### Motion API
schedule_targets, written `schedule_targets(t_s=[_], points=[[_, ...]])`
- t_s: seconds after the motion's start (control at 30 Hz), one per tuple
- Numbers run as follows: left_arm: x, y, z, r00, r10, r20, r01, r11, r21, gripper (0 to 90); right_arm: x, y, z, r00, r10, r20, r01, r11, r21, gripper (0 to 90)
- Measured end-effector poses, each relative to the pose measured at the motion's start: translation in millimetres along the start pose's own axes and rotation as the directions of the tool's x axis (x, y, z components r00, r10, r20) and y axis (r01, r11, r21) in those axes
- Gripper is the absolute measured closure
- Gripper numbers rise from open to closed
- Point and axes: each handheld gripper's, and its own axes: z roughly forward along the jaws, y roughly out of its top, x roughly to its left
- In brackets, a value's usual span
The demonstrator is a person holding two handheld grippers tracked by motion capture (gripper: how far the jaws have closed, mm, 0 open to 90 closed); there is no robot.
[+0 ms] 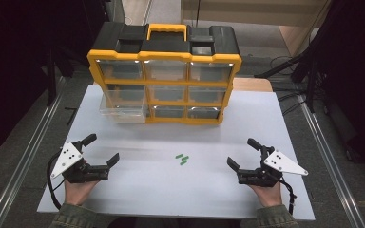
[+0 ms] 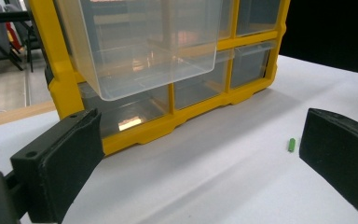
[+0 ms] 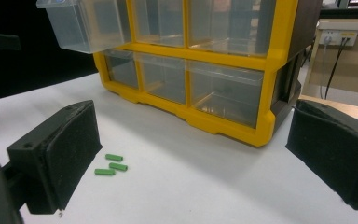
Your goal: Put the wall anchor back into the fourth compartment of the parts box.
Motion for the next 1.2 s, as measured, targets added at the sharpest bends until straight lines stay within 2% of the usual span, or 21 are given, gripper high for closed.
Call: schedule_targets(t_s=[0.33,0.5,0.6,0.73,0.77,0.8,0.83,0.87,0.97,1.0,1.03,1.07,1.13,1.17,1.2], points=[[-1.6,-0.6,2.2,1.0,0.005,0.009,-0.005,0.9999,0.009,0.0,0.0,-0.5,0.4,1.0,-0.001,0.002,0.001,1.0,0.006,2.5],[-0.2,-0.6,3.4,0.9999,-0.008,0.007,0.008,0.9997,0.023,0.0,-0.7,-0.6,-0.2,1.0,-0.001,0.007,0.0,1.0,0.007,2.4],[0.9,0.8,3.4,0.9999,-0.016,0.003,0.015,0.9986,0.05,0.0,-1.2,-0.7,-1.3,0.9999,0.005,0.009,-0.005,1.0,0.002,2.4],[0.0,4.1,2.6,0.9997,0.023,0.009,-0.024,0.9923,0.121,0.0,-0.9,-0.7,-2.2,0.9999,0.003,0.01,-0.003,1.0,0.001,2.4],[0.0,4.1,2.6,0.9997,0.023,0.009,-0.024,0.9923,0.121,0.0,-1.0,-0.7,-2.4,1.0,0.003,0.009,-0.003,1.0,0.001,2.4],[-0.4,4.9,2.3,0.9995,0.027,0.019,-0.029,0.9893,0.143,0.0,-1.1,-0.7,-2.5,1.0,0.003,0.008,-0.003,1.0,0.0,2.3],[-1.2,7.8,1.3,0.9983,0.038,0.045,-0.045,0.982,0.183,0.0,-1.1,-0.6,-2.6,1.0,0.004,0.008,-0.004,1.0,0.0,2.3],[-1.2,7.8,1.3,0.9983,0.038,0.045,-0.045,0.982,0.183,0.0,-1.2,-0.6,-2.6,1.0,0.004,0.008,-0.004,1.0,0.0,2.3],[-2.1,13.0,-0.2,0.9951,0.07,0.07,-0.085,0.9662,0.243,0.0,-1.0,-0.6,-2.5,1.0,0.006,0.003,-0.006,1.0,-0.002,2.2],[-2.2,16.0,-0.7,0.9906,0.107,0.085,-0.128,0.9452,0.3,0.0,-0.7,-0.6,-2.6,1.0,0.007,0.0,-0.007,1.0,-0.003,2.2],[-2.2,16.0,-0.7,0.9906,0.107,0.085,-0.128,0.9452,0.3,0.0,-0.7,-0.6,-2.6,1.0,0.007,0.0,-0.007,1.0,-0.003,2.2],[-2.1,17.2,-0.4,0.9869,0.13,0.096,-0.155,0.9298,0.334,0.0,-0.4,-0.5,-2.7,1.0,0.007,-0.006,-0.007,1.0,-0.005,2.1],[-0.9,18.5,-0.4,0.983,0.146,0.112,-0.178,0.9095,0.376,0.0,-0.3,-0.8,-2.2,0.9999,0.007,-0.009,-0.007,1.0,-0.002,2.0],[1.3,19.9,-0.3,0.9788,0.159,0.129,-0.199,0.8899,0.411,0.0,-0.3,-1.0,-1.9,1.0,0.006,-0.007,-0.006,1.0,0.002,2.0],[2.6,20.9,0.1,0.9761,0.168,0.138,-0.212,0.8771,0.431,0.0,-0.1,-1.2,-1.6,0.9999,0.005,-0.009,-0.005,1.0,0.006,2.0]])
